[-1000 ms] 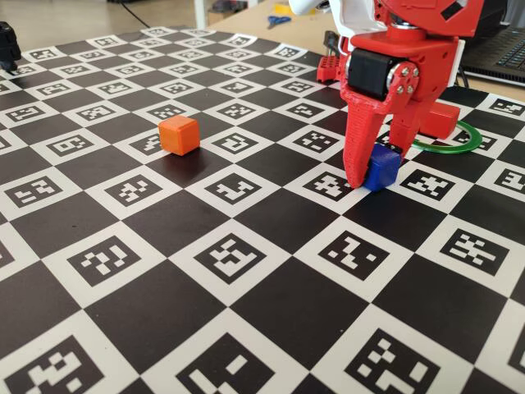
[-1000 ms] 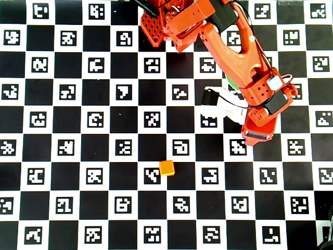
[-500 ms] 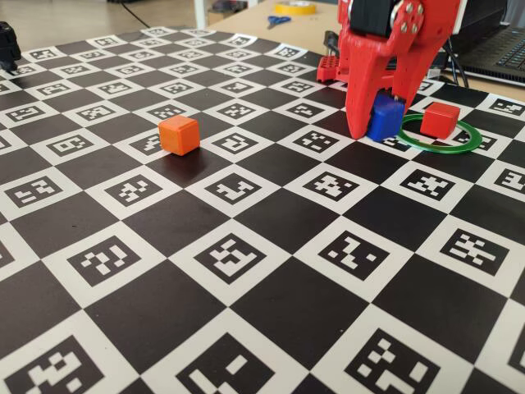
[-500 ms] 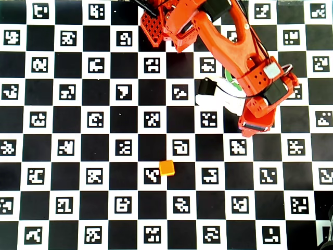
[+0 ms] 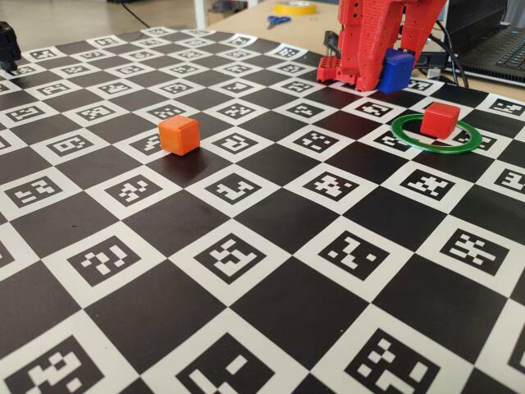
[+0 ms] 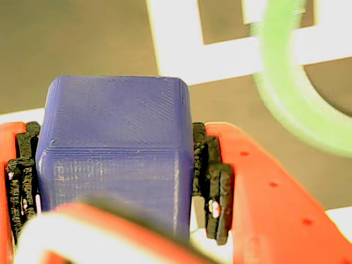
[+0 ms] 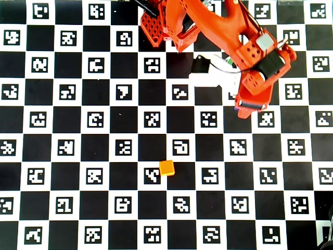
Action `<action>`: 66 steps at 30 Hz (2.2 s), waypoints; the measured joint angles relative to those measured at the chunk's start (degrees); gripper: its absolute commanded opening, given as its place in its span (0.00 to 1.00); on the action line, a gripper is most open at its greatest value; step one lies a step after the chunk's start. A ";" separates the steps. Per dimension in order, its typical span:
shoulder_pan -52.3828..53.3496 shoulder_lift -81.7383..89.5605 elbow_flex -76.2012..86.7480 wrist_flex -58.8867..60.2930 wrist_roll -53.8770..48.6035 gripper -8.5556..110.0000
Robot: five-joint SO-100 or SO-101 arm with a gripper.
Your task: Grab the red cube then put it in the green circle then put the blue cube on top and finally the orange cube on top
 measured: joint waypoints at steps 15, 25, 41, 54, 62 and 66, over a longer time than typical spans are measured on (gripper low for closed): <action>-5.19 10.46 7.38 2.20 3.87 0.12; -10.63 11.07 9.32 0.62 5.89 0.12; -18.02 8.00 11.07 -4.13 7.21 0.10; -23.20 5.80 12.74 -6.42 7.21 0.10; -23.55 4.92 12.92 -6.68 7.21 0.10; -23.55 4.92 12.92 -6.68 7.21 0.10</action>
